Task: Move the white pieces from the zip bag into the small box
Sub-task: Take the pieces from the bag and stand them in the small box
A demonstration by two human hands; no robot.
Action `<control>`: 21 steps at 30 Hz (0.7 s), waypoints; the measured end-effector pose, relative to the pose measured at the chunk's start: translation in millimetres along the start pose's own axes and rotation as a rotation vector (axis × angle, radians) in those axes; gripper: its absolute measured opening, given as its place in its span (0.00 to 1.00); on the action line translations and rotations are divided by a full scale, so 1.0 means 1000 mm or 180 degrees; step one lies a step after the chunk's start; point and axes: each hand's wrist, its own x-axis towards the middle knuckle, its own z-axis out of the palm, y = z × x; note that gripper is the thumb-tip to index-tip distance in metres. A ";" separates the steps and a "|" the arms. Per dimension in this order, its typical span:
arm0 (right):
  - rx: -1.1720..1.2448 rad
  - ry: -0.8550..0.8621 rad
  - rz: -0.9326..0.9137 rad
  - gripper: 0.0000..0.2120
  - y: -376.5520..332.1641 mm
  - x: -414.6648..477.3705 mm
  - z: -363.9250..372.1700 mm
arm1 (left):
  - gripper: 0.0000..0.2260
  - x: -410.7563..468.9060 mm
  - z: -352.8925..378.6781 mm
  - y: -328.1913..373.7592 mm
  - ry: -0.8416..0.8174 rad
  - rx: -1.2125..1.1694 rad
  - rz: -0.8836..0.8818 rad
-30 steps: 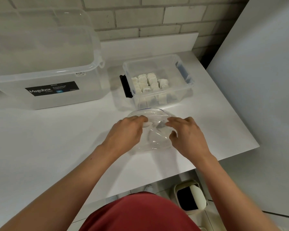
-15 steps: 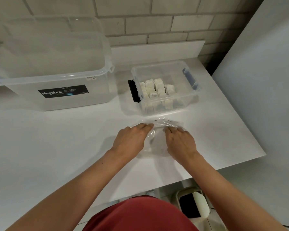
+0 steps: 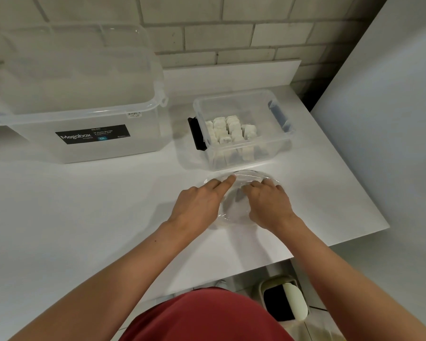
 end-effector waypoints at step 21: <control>0.1597 -0.0427 -0.0279 0.13 0.011 -0.007 0.003 | 0.14 -0.005 0.008 -0.022 0.0618 -0.1863 -0.0258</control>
